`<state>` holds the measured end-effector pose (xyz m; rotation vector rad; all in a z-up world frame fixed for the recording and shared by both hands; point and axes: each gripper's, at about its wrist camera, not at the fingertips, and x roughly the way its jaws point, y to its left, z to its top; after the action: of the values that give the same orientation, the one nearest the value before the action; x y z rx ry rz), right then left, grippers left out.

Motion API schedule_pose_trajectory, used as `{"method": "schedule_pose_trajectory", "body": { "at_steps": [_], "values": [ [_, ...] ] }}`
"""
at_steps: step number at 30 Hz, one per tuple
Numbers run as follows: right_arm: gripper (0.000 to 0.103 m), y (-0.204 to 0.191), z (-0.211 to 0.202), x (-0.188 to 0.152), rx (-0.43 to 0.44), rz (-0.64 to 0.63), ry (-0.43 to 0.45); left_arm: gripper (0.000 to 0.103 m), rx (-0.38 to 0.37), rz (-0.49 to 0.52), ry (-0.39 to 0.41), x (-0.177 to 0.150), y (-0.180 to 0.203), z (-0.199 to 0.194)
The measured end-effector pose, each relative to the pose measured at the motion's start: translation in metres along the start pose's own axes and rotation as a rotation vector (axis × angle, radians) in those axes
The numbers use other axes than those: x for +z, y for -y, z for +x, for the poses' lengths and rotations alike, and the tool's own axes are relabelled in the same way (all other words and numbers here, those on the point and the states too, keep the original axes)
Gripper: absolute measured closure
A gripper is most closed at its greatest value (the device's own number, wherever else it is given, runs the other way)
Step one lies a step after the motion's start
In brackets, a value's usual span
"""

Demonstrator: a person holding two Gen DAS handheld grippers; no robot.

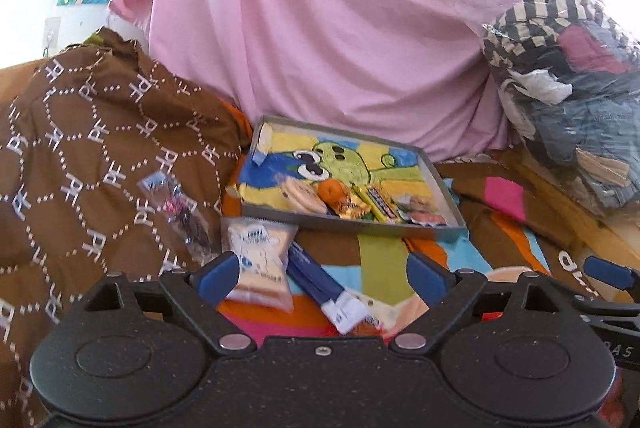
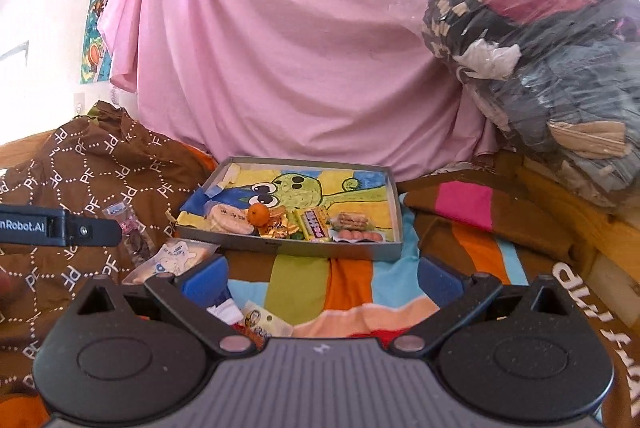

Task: Organize snacks
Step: 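Withdraw both grippers from the tray back toward the remaining snacks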

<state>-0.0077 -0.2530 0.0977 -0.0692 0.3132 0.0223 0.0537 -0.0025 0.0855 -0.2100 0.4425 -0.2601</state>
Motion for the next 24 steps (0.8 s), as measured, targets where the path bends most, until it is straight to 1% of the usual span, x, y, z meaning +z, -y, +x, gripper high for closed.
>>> {"method": "schedule_pose_trajectory", "body": {
  "at_steps": [4, 8, 10, 12, 14, 19, 21, 24],
  "values": [
    [0.0, 0.0, -0.017, -0.011, -0.035, 0.011, -0.016, 0.01, 0.019, 0.012, -0.011, -0.017, 0.005, -0.012],
    [0.0, -0.001, -0.029, -0.022, -0.049, 0.022, -0.047, 0.01, 0.032, 0.016, -0.054, -0.033, 0.006, -0.02],
    [0.0, -0.002, -0.033, -0.027, -0.042, 0.024, -0.062, 0.01, 0.037, 0.029, -0.078, -0.038, 0.006, -0.024],
    [0.0, -0.004, -0.038, -0.031, -0.038, 0.023, -0.065, 0.01, 0.039, 0.048, -0.085, -0.042, 0.005, -0.028],
    [0.0, -0.005, -0.04, -0.034, -0.026, 0.019, -0.074, 0.01, 0.05, 0.066, -0.084, -0.045, 0.005, -0.031],
    [0.0, -0.008, -0.044, -0.045, 0.0, 0.018, -0.099, 0.01, 0.064, 0.063, -0.085, -0.051, 0.003, -0.038],
    [0.0, -0.009, -0.043, -0.049, 0.023, 0.031, -0.109, 0.01, 0.075, 0.063, -0.076, -0.054, 0.0, -0.041],
    [0.0, -0.013, -0.036, -0.056, 0.053, 0.052, -0.136, 0.01, 0.096, 0.073, -0.089, -0.056, -0.004, -0.042]
  ]
}}
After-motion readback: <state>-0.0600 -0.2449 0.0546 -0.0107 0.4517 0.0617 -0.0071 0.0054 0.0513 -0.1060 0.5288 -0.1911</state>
